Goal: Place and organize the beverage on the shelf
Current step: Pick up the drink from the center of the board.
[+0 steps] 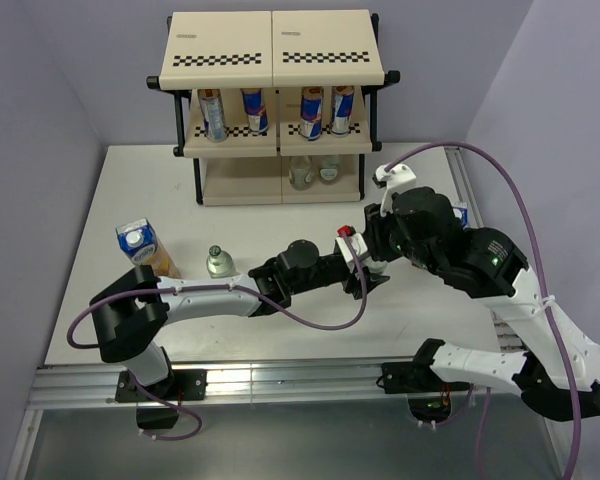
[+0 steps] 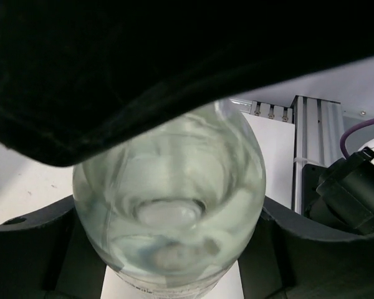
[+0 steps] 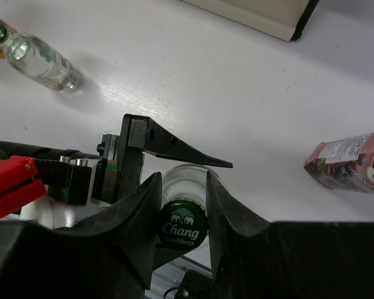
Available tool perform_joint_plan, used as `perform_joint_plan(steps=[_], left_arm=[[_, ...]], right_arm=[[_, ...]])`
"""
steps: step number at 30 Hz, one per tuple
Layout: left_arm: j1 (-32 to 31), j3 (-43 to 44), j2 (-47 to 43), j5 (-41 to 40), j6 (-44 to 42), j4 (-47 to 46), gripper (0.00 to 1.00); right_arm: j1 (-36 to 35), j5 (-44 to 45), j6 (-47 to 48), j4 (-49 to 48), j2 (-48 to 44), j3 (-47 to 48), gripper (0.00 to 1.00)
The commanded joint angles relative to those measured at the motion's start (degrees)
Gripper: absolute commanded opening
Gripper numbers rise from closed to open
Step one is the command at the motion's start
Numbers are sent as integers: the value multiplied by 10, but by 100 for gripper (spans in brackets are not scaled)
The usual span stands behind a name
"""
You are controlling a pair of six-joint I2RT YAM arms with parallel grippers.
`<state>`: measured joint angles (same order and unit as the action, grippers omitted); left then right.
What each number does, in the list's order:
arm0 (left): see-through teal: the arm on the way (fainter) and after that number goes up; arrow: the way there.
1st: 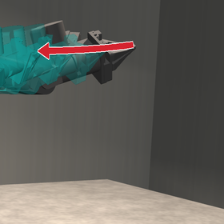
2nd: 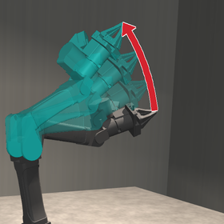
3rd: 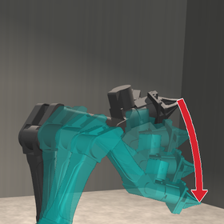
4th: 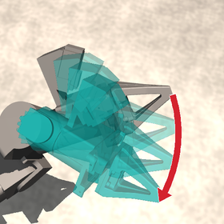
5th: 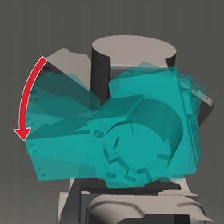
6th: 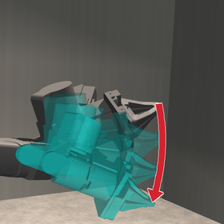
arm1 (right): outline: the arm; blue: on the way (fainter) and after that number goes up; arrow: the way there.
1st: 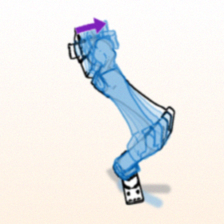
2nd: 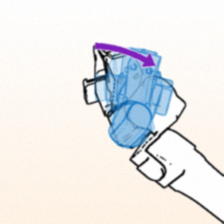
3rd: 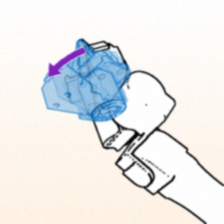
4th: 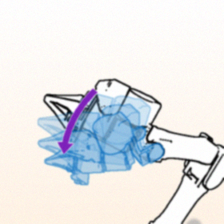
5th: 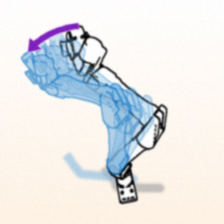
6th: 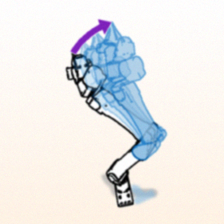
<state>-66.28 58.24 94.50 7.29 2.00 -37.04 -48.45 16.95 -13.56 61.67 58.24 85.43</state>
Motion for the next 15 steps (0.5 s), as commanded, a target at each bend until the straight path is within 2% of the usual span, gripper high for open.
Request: perform_joint_plan(steps=[1,3,4,8,11,15], left_arm=[[0,22,-11,-32,5,-15,0],[0,11,-19,-39,12,-25,0],[0,2,-25,-40,15,-39,0],[0,-2,-35,-44,16,-46,0],[0,-1,-41,-50,14,-44,0],[2,10,-45,-52,18,-32,0]], right_arm=[[-12,-20,-15,-123,-28,-7,20],[-13,-30,-21,-144,-41,-32,28],[-12,-32,-24,-158,-44,-39,37],[-12,-19,-33,-159,-45,-40,49],[-13,4,-46,-159,-52,-40,62],[-12,65,-62,-143,-64,-33,66]])
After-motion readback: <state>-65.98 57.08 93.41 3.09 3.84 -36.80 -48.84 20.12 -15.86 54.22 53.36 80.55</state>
